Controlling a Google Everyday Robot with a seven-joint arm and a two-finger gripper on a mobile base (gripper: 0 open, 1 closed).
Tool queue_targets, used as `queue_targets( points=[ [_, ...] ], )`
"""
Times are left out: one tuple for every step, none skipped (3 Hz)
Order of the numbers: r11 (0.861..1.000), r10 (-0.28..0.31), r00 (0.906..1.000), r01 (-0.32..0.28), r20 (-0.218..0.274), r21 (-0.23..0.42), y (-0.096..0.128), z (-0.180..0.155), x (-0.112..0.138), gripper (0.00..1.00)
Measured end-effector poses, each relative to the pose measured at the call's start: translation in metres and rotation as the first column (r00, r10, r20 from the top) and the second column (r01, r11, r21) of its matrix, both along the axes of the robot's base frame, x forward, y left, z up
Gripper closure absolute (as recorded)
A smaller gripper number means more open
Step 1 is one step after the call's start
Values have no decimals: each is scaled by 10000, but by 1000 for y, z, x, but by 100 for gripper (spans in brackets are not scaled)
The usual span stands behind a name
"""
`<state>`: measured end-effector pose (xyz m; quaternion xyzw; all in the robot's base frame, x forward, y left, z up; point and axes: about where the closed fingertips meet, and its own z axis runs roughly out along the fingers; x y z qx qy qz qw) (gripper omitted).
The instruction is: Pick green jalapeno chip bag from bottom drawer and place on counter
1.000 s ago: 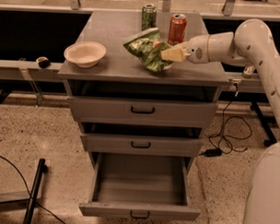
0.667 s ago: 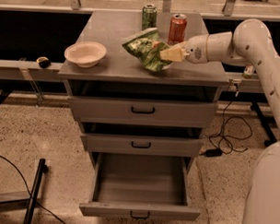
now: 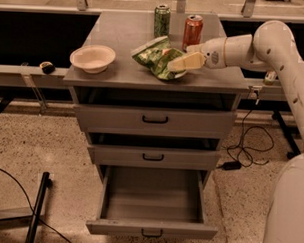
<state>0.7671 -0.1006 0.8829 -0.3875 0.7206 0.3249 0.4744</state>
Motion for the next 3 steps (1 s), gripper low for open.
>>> queue_targets(
  points=[
    [9999,57,9999,-56,92,-108,1,1,-1,0],
    [9867,530,9890,-306,1382,-1596,-30,9,-27,0],
    [9465,1407,9489,-453,2824,-3195,-59,28,-62,0]
  ],
)
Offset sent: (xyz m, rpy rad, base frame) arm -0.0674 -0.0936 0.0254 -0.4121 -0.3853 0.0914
